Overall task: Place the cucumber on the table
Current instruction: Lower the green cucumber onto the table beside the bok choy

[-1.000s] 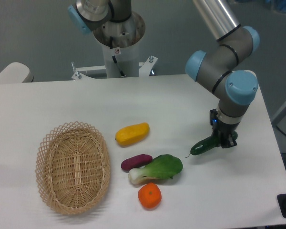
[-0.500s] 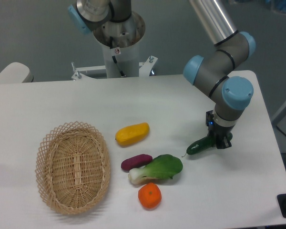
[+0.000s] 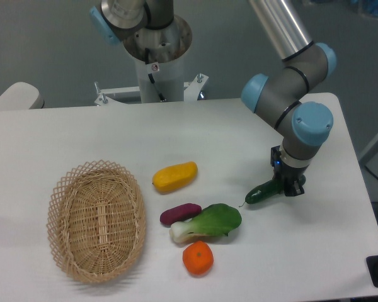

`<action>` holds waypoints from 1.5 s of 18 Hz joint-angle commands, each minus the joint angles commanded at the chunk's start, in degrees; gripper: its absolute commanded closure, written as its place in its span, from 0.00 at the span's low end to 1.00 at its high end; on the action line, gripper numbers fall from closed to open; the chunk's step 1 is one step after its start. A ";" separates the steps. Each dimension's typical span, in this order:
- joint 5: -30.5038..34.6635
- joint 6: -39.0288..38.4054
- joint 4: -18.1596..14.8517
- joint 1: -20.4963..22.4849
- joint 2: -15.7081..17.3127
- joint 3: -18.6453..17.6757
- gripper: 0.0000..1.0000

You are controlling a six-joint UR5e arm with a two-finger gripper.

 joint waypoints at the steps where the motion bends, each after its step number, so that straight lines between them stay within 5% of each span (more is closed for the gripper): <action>1: 0.00 0.00 0.00 0.00 -0.09 -0.09 0.66; 27: 0.00 -0.79 -0.09 -0.09 -0.70 -0.62 0.65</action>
